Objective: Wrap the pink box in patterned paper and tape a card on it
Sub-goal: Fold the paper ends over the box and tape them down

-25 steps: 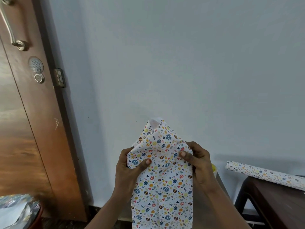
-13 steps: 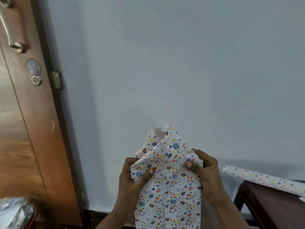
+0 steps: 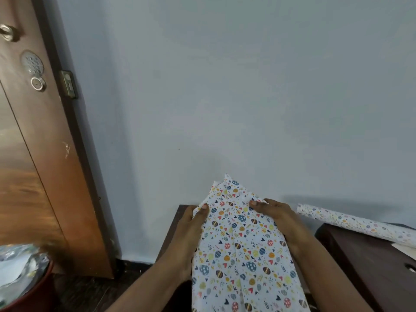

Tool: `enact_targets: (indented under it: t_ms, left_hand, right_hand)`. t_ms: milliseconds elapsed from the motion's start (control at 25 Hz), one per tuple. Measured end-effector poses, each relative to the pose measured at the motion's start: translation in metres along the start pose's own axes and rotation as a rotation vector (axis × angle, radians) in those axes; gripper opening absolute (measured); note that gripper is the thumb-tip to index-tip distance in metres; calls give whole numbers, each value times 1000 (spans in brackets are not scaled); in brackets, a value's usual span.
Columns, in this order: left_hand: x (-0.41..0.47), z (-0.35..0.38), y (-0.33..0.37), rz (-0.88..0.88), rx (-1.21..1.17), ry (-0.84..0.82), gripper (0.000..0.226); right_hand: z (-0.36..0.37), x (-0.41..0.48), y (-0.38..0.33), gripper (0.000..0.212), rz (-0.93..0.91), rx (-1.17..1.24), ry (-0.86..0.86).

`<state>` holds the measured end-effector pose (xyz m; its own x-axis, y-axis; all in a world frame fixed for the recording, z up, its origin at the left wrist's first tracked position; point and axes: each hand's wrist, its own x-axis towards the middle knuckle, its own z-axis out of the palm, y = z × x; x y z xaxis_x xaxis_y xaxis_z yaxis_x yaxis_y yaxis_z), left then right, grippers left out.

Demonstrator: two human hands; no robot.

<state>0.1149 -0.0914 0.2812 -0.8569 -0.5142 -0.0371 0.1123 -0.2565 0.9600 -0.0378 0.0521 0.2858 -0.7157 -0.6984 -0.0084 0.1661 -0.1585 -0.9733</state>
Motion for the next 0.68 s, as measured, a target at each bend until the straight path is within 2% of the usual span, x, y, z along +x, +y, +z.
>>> enact_targets:
  t_ms: [120,200,360,480,560,680]
  left_hand:
    - [5,-10,-33,-152,44,10,24]
    - [5,-14,-50,-210,126,-33,26]
    - [11,-21,-66,-260,230,-129,22]
    - [18,-33,-76,-349,238,-174,30]
    - [22,-39,-83,-396,202,-100,33]
    - [24,-41,-91,-356,150,19,28]
  right_hand:
    - [-13,-4,45,62,197,31,-19]
    - [-20,-10,75,61,267,42,12]
    - [-26,-16,113,55,311,105,40]
    - [-26,-14,125,52,340,92,16]
    - [-25,-11,129,50,369,77,-8]
    - [-22,-7,135,50,409,74,-15]
